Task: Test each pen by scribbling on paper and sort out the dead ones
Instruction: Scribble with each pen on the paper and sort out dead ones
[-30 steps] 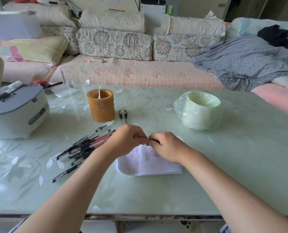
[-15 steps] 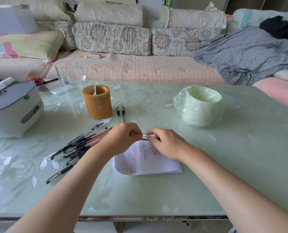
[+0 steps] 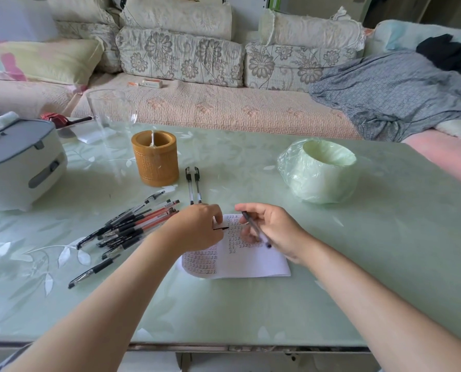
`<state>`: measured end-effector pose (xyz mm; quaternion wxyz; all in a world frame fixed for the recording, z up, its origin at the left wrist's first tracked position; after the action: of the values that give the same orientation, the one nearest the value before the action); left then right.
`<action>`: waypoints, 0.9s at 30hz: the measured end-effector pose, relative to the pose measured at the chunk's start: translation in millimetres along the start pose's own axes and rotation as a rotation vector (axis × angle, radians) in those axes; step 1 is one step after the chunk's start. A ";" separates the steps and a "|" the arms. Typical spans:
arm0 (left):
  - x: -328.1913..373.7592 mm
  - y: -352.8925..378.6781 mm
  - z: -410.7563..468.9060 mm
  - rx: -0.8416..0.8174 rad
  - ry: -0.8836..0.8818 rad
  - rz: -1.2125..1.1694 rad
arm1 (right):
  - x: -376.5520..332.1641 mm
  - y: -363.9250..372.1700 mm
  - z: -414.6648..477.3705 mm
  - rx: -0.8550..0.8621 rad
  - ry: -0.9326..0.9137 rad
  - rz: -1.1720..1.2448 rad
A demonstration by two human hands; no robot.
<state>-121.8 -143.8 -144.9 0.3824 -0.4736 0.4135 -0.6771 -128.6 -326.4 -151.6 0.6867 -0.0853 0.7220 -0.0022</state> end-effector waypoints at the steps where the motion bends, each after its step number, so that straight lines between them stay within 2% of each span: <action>1: 0.4 1.9 0.0 0.009 -0.003 0.003 | 1.0 0.7 -1.4 0.002 -0.021 -0.006; 8: 1.2 9.4 2.7 0.049 -0.024 -0.036 | 6.7 5.0 -7.6 0.024 -0.022 -0.115; 16: 2.1 11.8 3.6 0.043 -0.022 -0.063 | 14.4 3.1 -11.4 0.012 -0.115 -0.243; 27: 2.8 14.7 7.0 0.034 -0.028 -0.086 | 18.6 3.9 -10.9 0.001 -0.190 -0.292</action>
<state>-113.9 -153.2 -156.0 0.3666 -0.4941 0.3757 -0.6931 -140.7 -326.1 -169.9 0.7443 -0.1890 0.6335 -0.0942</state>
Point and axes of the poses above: each hand's wrist, its own z-axis towards the middle knuckle, its own y-axis out of the palm, x = y × z, the point moved 3 cm from there along z, towards the middle knuckle, and after that the axes turned 14 degrees about x, right-handed, at the moved point
